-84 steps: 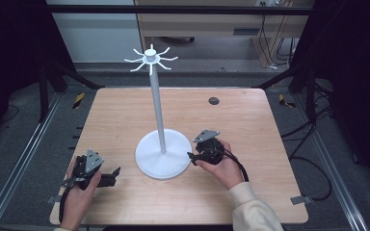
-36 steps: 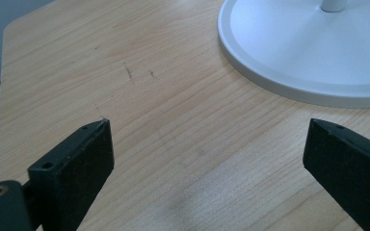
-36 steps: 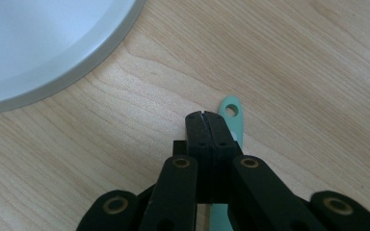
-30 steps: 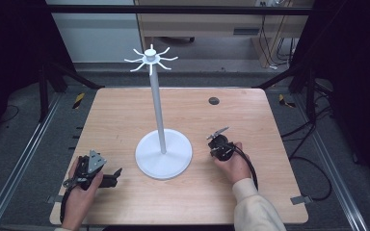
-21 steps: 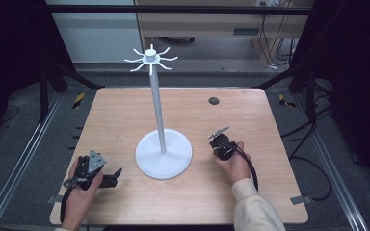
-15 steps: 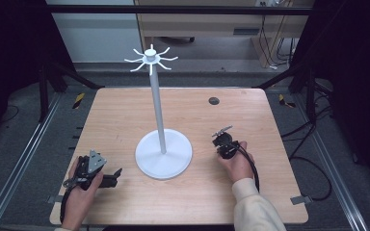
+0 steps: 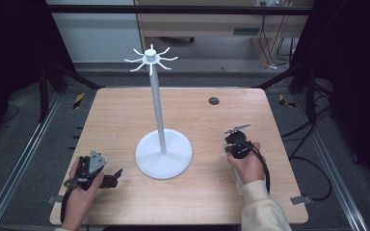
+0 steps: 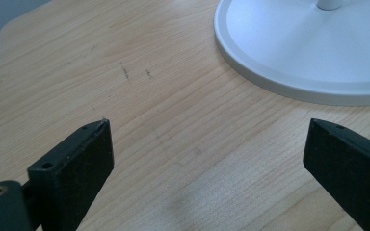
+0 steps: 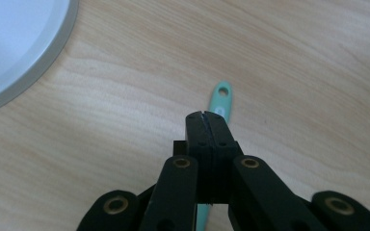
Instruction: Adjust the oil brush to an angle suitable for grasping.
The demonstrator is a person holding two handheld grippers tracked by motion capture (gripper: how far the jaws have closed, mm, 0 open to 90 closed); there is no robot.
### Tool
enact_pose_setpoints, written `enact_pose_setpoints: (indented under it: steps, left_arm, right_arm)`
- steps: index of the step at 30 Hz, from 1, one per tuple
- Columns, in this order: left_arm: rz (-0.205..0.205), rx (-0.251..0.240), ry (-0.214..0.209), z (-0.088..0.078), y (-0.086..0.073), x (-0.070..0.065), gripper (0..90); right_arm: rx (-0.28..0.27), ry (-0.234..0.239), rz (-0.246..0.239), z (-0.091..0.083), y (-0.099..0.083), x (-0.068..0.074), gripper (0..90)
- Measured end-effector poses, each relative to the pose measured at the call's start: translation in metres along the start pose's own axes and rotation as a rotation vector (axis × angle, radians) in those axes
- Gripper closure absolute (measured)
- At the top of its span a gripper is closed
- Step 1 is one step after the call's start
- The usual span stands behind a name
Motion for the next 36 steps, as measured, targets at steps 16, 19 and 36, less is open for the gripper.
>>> enact_pose_setpoints:
  steps: [16,19,36]
  left_arm:
    - [0.002,0.004,-0.003,0.001,-0.001,0.0,3.3]
    - [0.001,0.005,-0.004,0.001,-0.001,0.0,3.2]
    - [0.004,0.005,-0.005,0.001,0.0,-0.001,3.2]
  right_arm:
    - [0.183,0.03,0.049,-0.002,-0.038,-0.002,80.2]
    - [0.195,0.035,0.043,0.0,-0.04,-0.001,77.5]
    - [0.267,0.043,0.038,0.012,-0.047,-0.001,74.7]
Point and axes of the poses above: each handheld gripper's, and its own axes: z roughly forward along the jaws, y roughly out of its top, x roughly to its left, the point moved 6 cm from there along z, roughly forward along the jaws, and after that the axes turned 15 degrees about x, right-handed, at the moved point
